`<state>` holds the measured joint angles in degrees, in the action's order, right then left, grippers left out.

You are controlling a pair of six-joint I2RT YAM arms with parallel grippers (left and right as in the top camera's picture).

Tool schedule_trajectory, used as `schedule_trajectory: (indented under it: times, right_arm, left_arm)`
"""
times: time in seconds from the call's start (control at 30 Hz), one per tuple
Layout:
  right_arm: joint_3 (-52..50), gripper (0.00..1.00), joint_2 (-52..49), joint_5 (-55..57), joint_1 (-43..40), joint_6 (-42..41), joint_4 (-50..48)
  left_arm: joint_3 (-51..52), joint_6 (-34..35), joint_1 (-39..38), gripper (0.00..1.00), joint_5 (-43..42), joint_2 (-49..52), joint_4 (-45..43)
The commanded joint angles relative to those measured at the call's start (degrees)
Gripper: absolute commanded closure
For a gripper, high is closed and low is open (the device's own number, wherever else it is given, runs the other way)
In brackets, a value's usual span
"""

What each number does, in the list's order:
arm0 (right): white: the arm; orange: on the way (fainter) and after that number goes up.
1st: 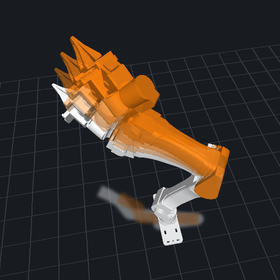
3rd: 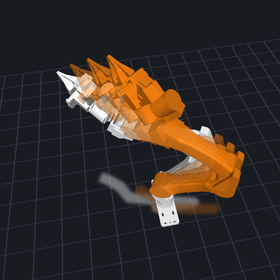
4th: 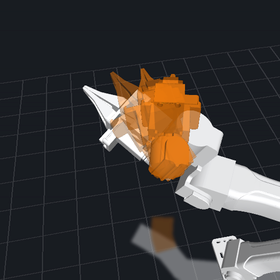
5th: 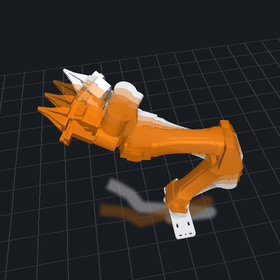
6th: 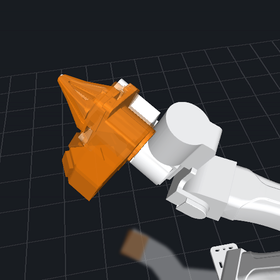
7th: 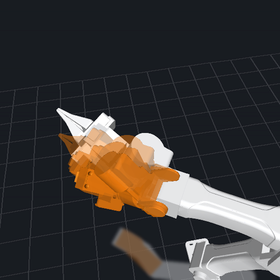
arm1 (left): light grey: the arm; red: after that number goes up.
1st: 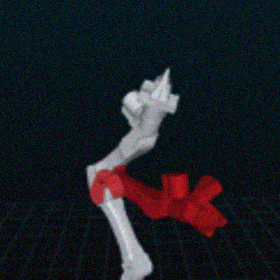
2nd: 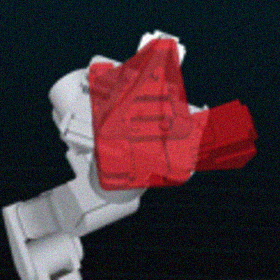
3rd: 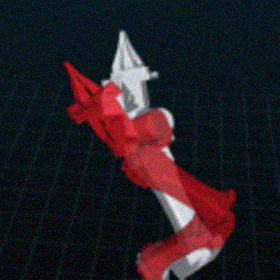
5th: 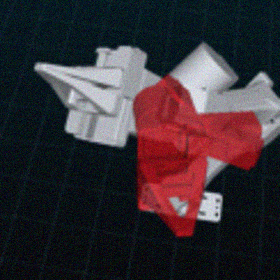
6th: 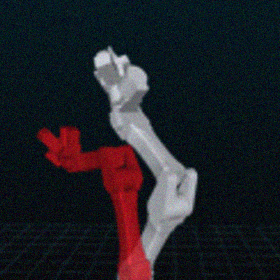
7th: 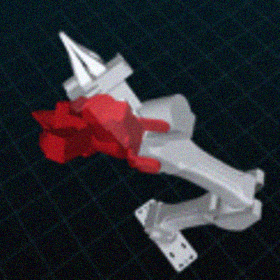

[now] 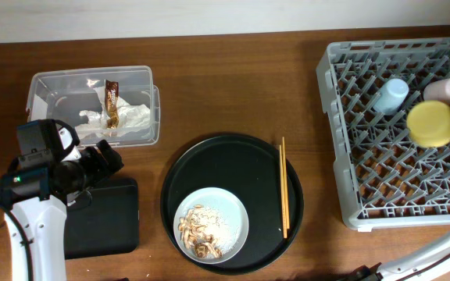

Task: Sort waste into correct bins and load items into the dishwasher rack
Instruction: 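Carry the yellow bowl to the rack and set it down inverted, then release the yellow bowl and lift the right gripper from the rack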

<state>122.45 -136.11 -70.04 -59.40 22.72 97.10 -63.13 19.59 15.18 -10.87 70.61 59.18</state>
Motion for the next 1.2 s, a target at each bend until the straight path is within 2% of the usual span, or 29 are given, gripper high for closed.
schedule_trajectory:
  times: [0.0, 0.3, 0.4, 0.43, 0.5, 0.53, 0.6, 0.7, 0.77, 0.87, 0.93, 1.17]
  right_arm:
    - [0.35, 0.7, 5.88, 0.42, -1.44, -1.07, 0.26]
    - [0.35, 0.69, 18.78, 0.57, -1.97, -2.21, 0.26]
    - [0.35, 0.69, 21.77, 4.7, -0.85, -2.38, -1.81]
    - [0.35, 0.7, 21.88, 7.32, -0.11, -3.61, -3.21]
    - [0.35, 0.94, 21.24, 20.04, 2.69, -12.9, -8.24]
    - [0.35, 0.96, 20.72, 25.86, 4.17, -17.09, -10.05]
    - [0.35, 0.96, 19.58, 33.16, 7.74, -21.18, -12.5]
    - [0.35, 0.96, 17.51, 36.63, 14.36, -22.23, -15.13]
    - [0.35, 0.96, 16.57, 44.89, 18.03, -26.51, -16.72]
    - [0.35, 0.96, 14.93, 64.5, 23.17, -34.64, -18.1]
    - [0.35, 0.96, 14.01, 70.58, 24.59, -36.65, -18.01]
    - [0.35, 0.96, 10.36, 73.09, 25.2, -38.25, -18.1]
  left_arm:
    - [-0.76, 0.72, 0.26, 0.01, 0.22, -0.66, 0.07]
    - [-0.76, 0.72, 0.26, 0.01, 0.24, -0.66, 0.07]
    - [-0.76, 0.72, 0.26, 0.01, 0.22, -0.66, 0.04]
    - [-0.76, 0.72, 0.26, 0.01, 0.22, -0.66, 0.07]
    - [-0.76, 0.72, 0.26, 0.01, 0.22, -0.66, 0.07]
    - [-0.76, 0.72, 0.26, 0.01, 0.22, -0.66, 0.07]
    - [-0.76, 0.72, 0.26, 0.01, 0.22, -0.66, 0.07]
    - [-0.76, 0.72, 0.26, 0.01, 0.22, -0.66, 0.04]
    - [-0.76, 0.72, 0.26, 0.01, 0.24, -0.66, 0.04]
    - [-0.76, 0.72, 0.26, 0.01, 0.24, -0.66, 0.04]
    - [-0.76, 0.72, 0.26, 0.01, 0.22, -0.66, 0.04]
    - [-0.76, 0.72, 0.26, 0.01, 0.22, -0.66, 0.07]
